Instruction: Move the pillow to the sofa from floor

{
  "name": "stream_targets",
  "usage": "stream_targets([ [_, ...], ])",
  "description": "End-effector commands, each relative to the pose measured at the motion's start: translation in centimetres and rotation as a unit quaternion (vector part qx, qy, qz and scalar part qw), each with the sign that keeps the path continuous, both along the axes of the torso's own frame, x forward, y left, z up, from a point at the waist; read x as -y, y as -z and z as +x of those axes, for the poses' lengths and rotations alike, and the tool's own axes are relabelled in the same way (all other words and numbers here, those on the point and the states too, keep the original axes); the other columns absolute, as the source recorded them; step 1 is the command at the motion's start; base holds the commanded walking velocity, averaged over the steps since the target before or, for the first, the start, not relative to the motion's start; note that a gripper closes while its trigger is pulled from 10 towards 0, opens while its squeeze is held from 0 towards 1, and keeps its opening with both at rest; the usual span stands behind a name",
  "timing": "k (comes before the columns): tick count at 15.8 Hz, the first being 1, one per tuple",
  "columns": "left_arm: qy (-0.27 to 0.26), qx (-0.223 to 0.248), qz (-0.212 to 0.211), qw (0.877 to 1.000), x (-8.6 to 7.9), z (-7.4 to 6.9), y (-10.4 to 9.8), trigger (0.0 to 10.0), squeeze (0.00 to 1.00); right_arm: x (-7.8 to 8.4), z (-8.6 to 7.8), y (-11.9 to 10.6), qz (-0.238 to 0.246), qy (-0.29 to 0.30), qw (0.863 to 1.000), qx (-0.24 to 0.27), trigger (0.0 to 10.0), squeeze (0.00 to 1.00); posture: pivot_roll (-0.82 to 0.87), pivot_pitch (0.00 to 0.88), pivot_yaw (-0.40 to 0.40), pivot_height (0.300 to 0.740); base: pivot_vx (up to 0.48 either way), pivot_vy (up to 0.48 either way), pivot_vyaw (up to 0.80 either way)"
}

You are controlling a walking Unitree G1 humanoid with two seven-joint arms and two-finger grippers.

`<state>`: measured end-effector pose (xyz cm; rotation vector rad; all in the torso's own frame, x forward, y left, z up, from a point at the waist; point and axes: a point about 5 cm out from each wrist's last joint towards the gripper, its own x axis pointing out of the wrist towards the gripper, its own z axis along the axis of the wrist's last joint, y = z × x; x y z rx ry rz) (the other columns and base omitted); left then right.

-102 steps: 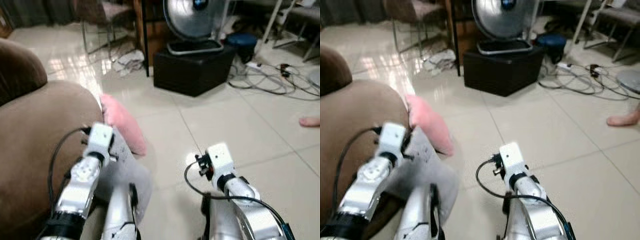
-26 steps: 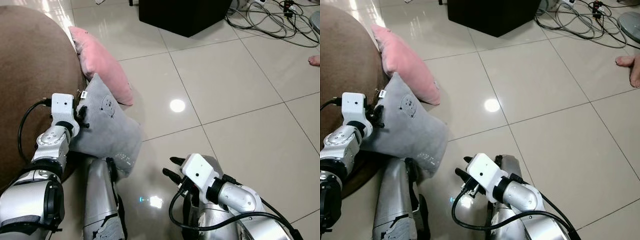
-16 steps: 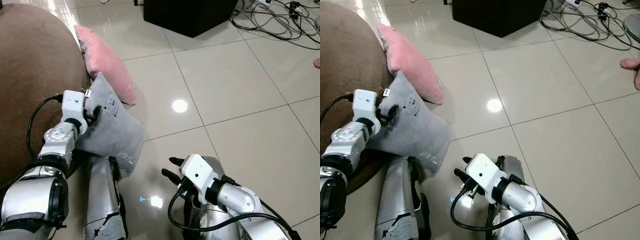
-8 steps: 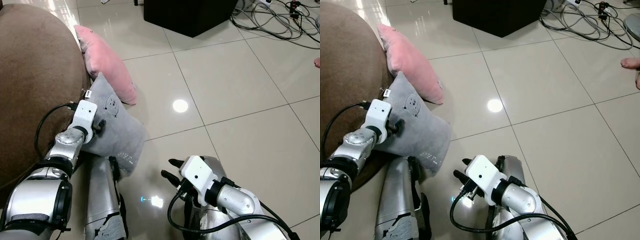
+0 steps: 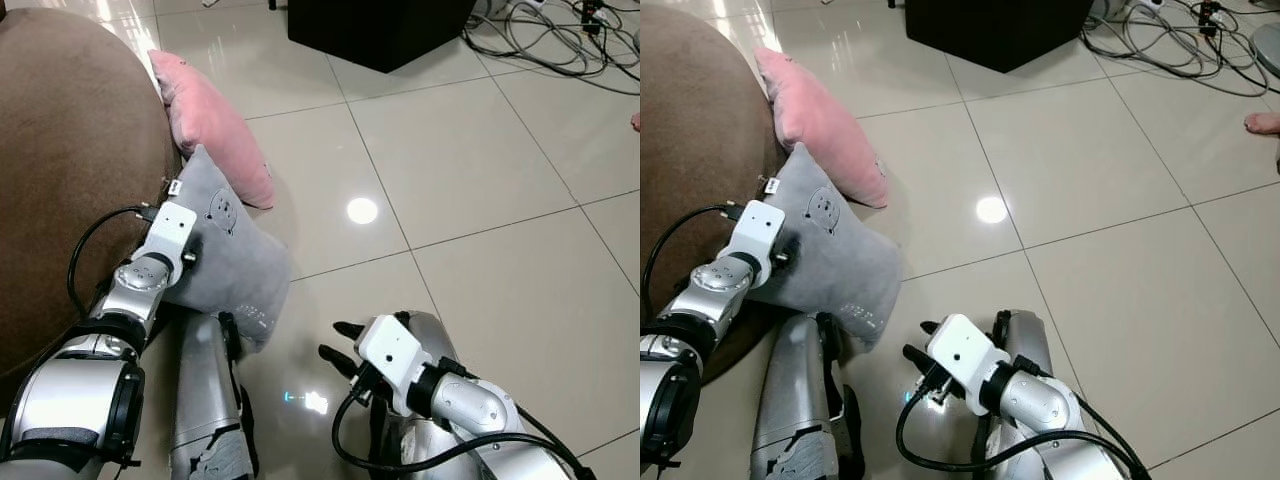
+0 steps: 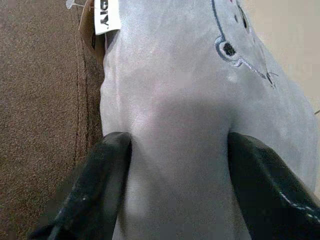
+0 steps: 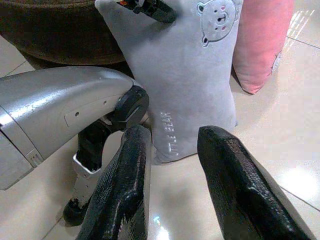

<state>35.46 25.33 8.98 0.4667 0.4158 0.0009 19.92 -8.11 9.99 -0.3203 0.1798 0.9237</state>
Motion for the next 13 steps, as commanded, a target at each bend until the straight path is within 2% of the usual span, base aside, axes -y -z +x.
stream_targets([
  [1, -0.009, -0.015, 0.004, 1.0, -0.56, -0.61, 0.73, 0.0, 0.0, -0.05, -0.49, 0.15, -0.002, -0.003, 1.0, -0.005, 10.0, 0.0, -0.16, 0.312, -0.022, 0.501, 0.0, 0.0, 0.0],
  [13, 0.006, -0.02, -0.028, 0.999, -0.01, -0.64, 1.0, 0.0, 0.0, 0.02, -0.58, 0.35, -0.003, -0.002, 1.0, -0.007, 10.0, 0.0, -0.15, 0.311, -0.019, 0.501, 0.0, 0.0, 0.0],
])
